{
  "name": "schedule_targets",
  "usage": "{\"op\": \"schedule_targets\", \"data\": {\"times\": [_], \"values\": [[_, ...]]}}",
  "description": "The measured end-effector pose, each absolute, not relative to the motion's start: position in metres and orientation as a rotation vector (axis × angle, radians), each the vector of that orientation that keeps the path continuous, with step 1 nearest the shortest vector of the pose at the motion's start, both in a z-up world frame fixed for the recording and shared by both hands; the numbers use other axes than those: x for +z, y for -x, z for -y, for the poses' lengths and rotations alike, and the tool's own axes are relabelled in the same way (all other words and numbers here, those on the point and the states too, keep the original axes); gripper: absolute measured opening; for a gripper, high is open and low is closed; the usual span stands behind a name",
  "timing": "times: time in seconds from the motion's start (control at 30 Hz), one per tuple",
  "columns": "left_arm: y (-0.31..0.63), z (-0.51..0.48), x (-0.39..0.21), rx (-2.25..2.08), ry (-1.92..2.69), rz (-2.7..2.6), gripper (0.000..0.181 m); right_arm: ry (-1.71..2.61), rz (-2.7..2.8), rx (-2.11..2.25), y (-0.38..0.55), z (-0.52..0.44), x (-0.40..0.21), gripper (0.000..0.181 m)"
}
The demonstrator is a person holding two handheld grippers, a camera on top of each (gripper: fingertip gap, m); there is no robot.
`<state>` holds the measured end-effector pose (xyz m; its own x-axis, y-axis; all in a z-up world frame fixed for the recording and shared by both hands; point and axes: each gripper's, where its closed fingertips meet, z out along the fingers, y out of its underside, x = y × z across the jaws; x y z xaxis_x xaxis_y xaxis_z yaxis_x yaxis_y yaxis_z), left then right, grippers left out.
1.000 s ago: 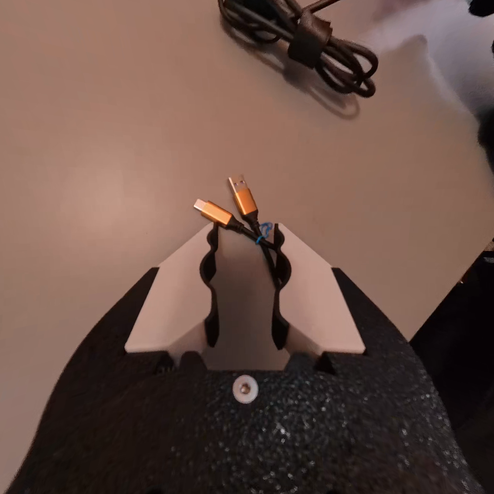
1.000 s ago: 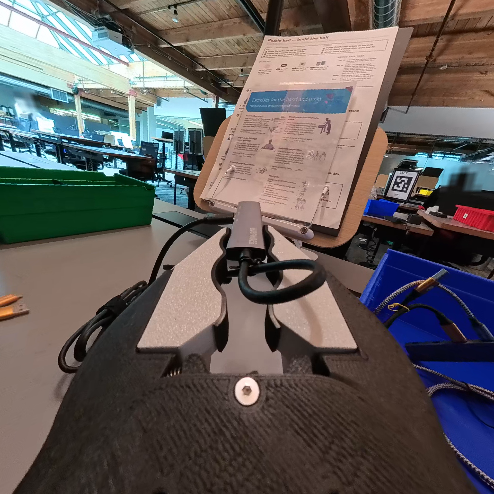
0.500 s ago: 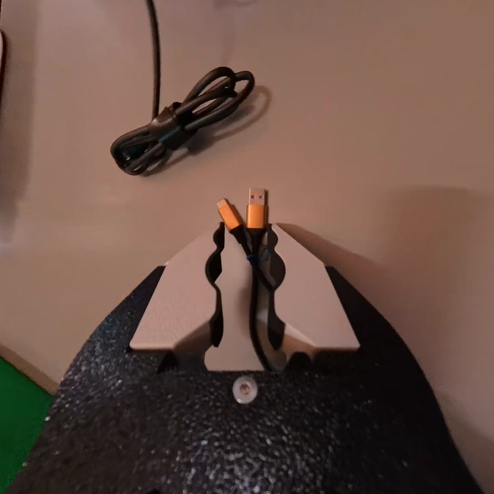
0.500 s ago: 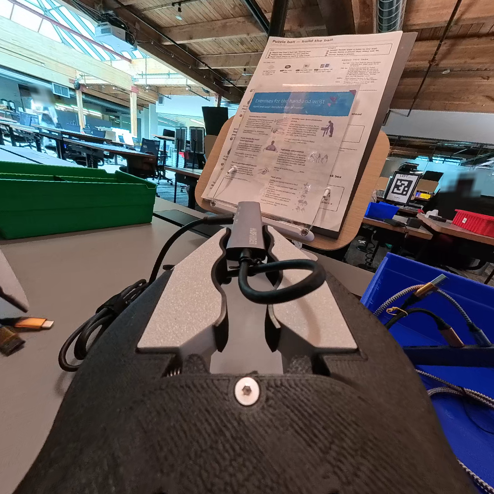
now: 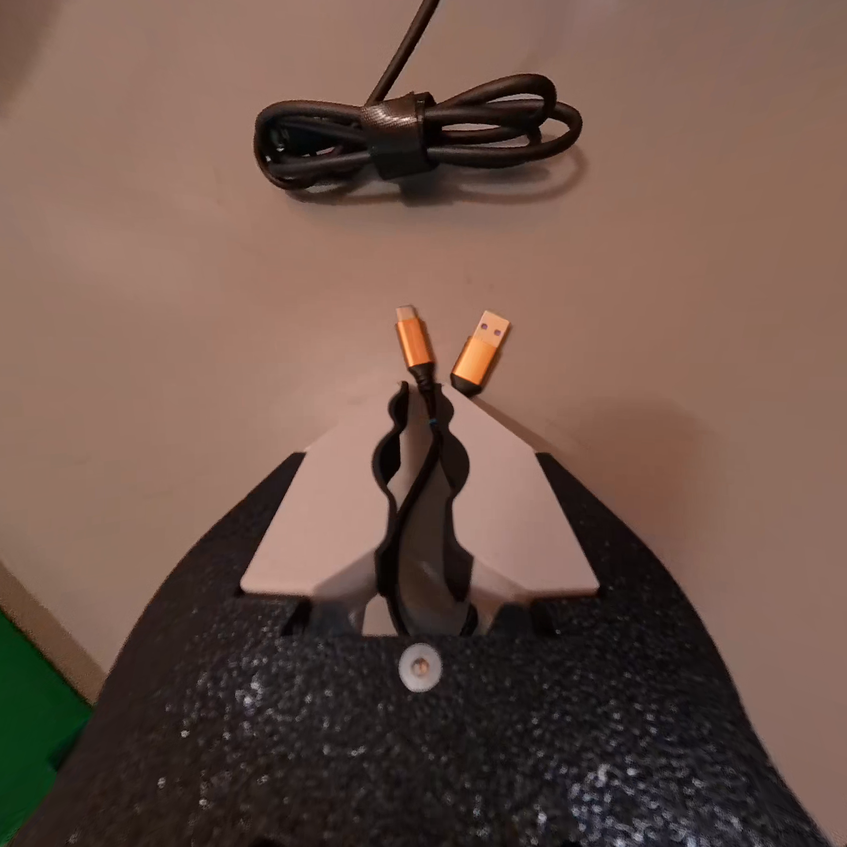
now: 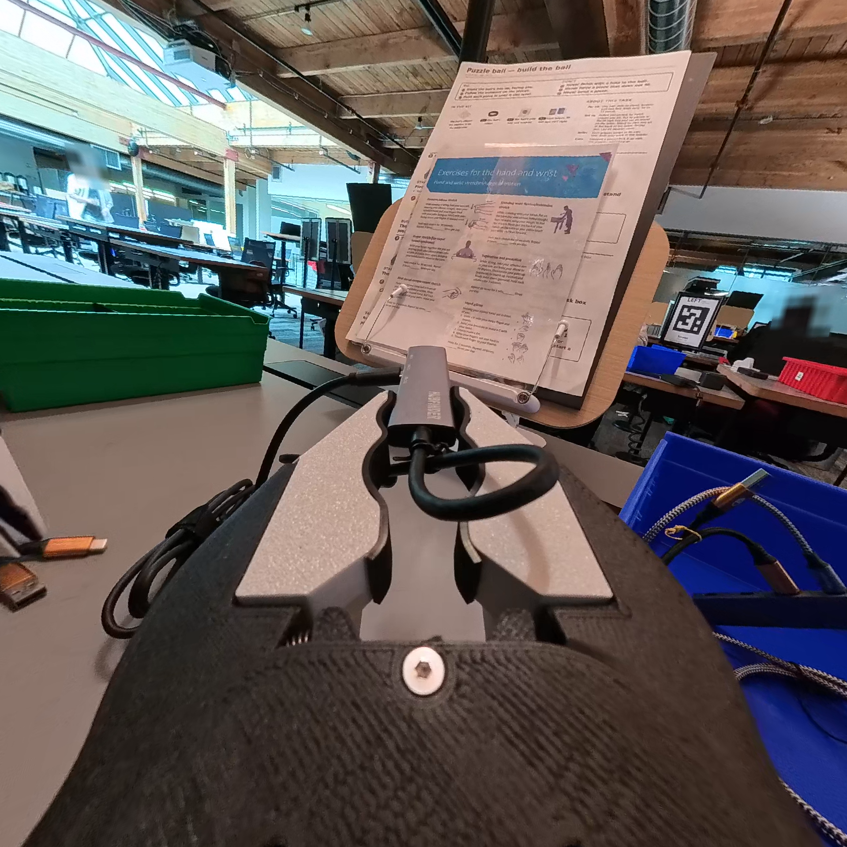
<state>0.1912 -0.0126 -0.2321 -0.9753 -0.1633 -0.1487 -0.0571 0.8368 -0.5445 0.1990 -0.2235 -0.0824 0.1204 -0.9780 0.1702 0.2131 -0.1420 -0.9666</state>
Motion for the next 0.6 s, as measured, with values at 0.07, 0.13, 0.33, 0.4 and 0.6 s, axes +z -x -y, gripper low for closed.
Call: {"op": "schedule_targets", "data": {"times": [0.07,0.13,0.33,0.4,0.6], "values": [[-0.193,0.016,-0.234,-0.84,0.128,-2.782,0.006,1.226,-0.875,-1.303,-0.199,0.222,-0.082,0.022],[-0.195,0.018,-0.234,-0.852,0.106,-2.735,0.005,1.22,-0.875,-1.29,-0.199,0.221,-0.082,0.022],[-0.204,0.032,-0.232,-1.004,0.029,-2.607,0.004,1.203,-0.883,-1.247,-0.199,0.216,-0.082,0.022],[-0.208,0.034,-0.224,-1.052,0.077,-2.599,0.004,1.204,-0.879,-1.241,-0.199,0.215,-0.082,0.022],[-0.206,0.059,-0.128,-1.379,0.183,-2.678,0.004,1.208,-0.866,-1.249,-0.199,0.217,-0.083,0.022]]}}
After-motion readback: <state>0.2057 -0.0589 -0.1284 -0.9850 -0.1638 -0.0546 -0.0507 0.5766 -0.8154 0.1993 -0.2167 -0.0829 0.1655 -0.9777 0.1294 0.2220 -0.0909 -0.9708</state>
